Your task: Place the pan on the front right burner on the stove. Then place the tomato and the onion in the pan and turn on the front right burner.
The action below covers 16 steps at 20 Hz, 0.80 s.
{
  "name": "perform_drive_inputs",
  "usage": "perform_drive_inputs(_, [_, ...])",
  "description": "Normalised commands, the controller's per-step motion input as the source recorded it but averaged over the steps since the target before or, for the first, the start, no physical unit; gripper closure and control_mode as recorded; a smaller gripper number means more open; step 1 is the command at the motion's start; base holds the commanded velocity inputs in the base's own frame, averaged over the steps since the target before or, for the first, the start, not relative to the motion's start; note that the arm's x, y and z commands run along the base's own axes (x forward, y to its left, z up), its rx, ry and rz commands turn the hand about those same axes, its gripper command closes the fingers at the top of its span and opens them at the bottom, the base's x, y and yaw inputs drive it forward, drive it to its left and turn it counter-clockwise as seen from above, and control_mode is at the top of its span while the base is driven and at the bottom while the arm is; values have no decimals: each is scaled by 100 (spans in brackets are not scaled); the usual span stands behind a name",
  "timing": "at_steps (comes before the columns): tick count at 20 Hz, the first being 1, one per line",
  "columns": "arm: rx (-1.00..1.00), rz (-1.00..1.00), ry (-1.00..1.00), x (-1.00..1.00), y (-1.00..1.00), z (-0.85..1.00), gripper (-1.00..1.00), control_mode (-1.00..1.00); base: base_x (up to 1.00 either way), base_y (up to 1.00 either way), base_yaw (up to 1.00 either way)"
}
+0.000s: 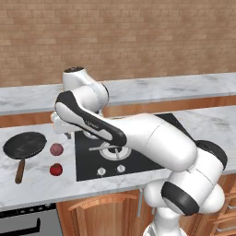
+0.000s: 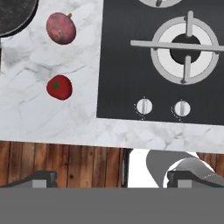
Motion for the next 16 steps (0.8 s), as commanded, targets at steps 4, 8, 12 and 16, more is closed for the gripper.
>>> perform_drive_inputs(4, [-2, 0, 2, 0, 51, -10, -100, -100, 0, 0, 0])
perform_drive_inputs(8, [-2, 0, 3, 0, 54, -11, -100, -100, 0, 0, 0])
perform_drive_inputs(12, [-2, 0, 1, -1, 55, -13, -100, -100, 0, 0, 0])
perform_drive_inputs(16, [-2, 0, 0, 0, 46, -15, -100, -100, 0, 0, 0])
